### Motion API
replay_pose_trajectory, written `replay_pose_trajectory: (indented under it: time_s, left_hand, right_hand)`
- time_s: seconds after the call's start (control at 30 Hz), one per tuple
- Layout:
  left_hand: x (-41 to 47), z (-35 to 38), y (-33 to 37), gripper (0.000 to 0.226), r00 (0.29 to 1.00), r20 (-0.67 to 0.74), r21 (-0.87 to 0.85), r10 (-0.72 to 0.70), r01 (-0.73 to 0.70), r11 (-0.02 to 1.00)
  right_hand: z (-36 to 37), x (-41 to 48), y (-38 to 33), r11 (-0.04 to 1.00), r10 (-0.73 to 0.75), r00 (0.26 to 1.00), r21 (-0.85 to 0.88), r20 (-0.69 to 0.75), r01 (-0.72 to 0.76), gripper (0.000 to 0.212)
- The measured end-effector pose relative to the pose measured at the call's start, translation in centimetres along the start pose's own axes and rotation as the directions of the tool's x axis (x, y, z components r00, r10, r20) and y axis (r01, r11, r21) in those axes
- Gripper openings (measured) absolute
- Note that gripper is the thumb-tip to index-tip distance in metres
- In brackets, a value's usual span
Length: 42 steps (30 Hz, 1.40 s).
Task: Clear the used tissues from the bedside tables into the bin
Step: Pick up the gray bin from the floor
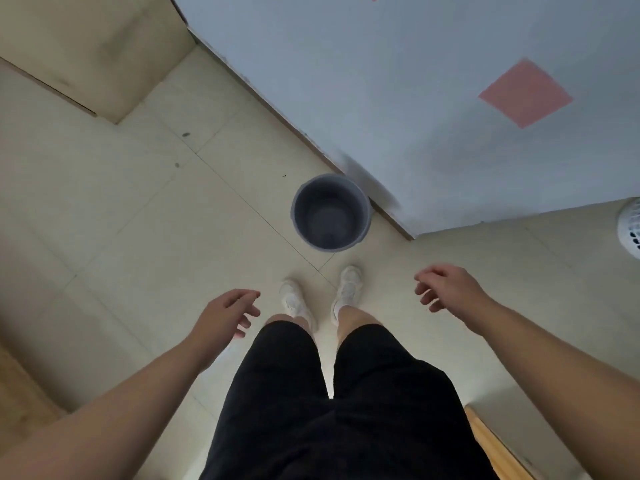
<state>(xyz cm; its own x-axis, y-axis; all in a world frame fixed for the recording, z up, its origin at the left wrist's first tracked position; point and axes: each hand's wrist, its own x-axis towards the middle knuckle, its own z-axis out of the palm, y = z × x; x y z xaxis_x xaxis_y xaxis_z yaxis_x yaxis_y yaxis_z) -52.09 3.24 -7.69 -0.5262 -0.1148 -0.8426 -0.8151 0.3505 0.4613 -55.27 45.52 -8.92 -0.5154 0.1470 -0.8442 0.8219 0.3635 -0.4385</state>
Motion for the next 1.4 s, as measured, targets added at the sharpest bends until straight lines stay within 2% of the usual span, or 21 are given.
replay_pose_trajectory:
  time_s: [0.2, 0.3, 0.43, 0.47, 0.53, 0.6, 0.63, 0.7, 0.77, 0.8, 0.9, 1.0, 1.1, 1.27, 1.4]
  left_hand:
    - [13.7, 3.9, 1.0, 0.034, 0.999, 0.019, 0.026, 0.038, -0.039, 0.999]
    - [21.8, 6.1, 0.6, 0.029, 0.997, 0.028, 0.055, 0.068, -0.069, 0.996]
    - [32.4, 8.3, 0.0, 0.024, 0.994, -0.023, 0.086, 0.108, -0.106, 0.991]
    - [34.8, 8.9, -0.4, 0.032, 0.993, -0.037, 0.112, 0.111, -0.106, 0.988]
    - [39.1, 9.8, -0.9, 0.062, 0.993, -0.062, 0.157, 0.104, -0.093, 0.983]
    - [42.5, 10.2, -1.1, 0.081, 0.997, -0.040, 0.161, 0.064, -0.056, 0.985]
    - [44.0, 10.3, -1.1, 0.081, 0.999, -0.005, 0.147, 0.039, -0.037, 0.988]
    - [46.5, 10.4, -1.1, 0.062, 0.997, 0.083, 0.104, -0.006, -0.003, 0.995]
    - [47.8, 10.4, -1.1, 0.036, 0.993, 0.120, 0.038, -0.024, 0.020, 0.999]
    - [48.0, 10.3, -1.2, 0.030, 0.993, 0.117, 0.017, -0.016, 0.014, 1.000]
    - [46.2, 9.2, -0.7, 0.026, 0.995, 0.102, -0.030, 0.008, -0.005, 1.000]
    - [40.9, 6.9, 0.6, 0.030, 0.997, 0.077, -0.089, 0.022, -0.015, 0.996]
    - [32.2, 3.4, 3.4, 0.042, 0.998, 0.042, -0.141, 0.039, -0.033, 0.989]
    - [15.0, -4.0, 8.4, 0.039, 0.998, -0.021, -0.271, 0.062, -0.065, 0.960]
    - [2.8, -8.9, 10.2, 0.061, 0.993, -0.102, -0.375, 0.051, -0.086, 0.923]
  right_hand:
    - [4.4, 14.6, -2.6, 1.000, -0.025, 1.000, -0.018, -0.016, 0.025, 0.020]
    - [7.5, 22.6, -1.2, 0.997, -0.001, 0.999, -0.073, -0.033, -0.001, 0.022]
    - [11.4, 31.8, 1.2, 0.992, 0.042, 0.991, -0.112, -0.124, -0.056, 0.045]
    - [12.1, 33.6, 1.7, 0.990, 0.066, 0.989, -0.113, -0.134, -0.082, 0.055]
    - [13.2, 36.9, 2.9, 0.990, 0.125, 0.987, -0.045, -0.106, -0.130, 0.068]
    - [13.8, 39.5, 4.1, 0.988, 0.142, 0.989, 0.062, -0.025, -0.141, 0.060]
    - [14.0, 40.5, 4.6, 0.987, 0.131, 0.991, 0.098, 0.009, -0.131, 0.052]
    - [14.3, 42.0, 5.3, 0.985, 0.100, 0.995, 0.142, 0.018, -0.101, 0.041]
    - [14.3, 42.5, 5.5, 0.992, 0.062, 0.998, 0.108, -0.020, -0.060, 0.041]
    - [14.2, 42.4, 5.4, 0.995, 0.040, 0.998, 0.090, -0.039, -0.037, 0.041]
    - [13.4, 40.6, 4.1, 0.994, -0.008, 0.998, 0.105, -0.054, 0.014, 0.040]
    - [11.9, 35.4, 0.6, 0.995, -0.055, 0.997, 0.081, -0.058, 0.060, 0.028]
    - [9.9, 27.4, -4.6, 0.993, -0.114, 0.993, 0.038, -0.034, 0.115, 0.019]
    - [6.8, 11.7, -14.1, 0.978, -0.207, 0.977, -0.022, 0.043, 0.208, 0.016]
    - [5.7, 1.2, -21.1, 0.934, -0.308, 0.942, -0.143, 0.133, 0.326, 0.011]
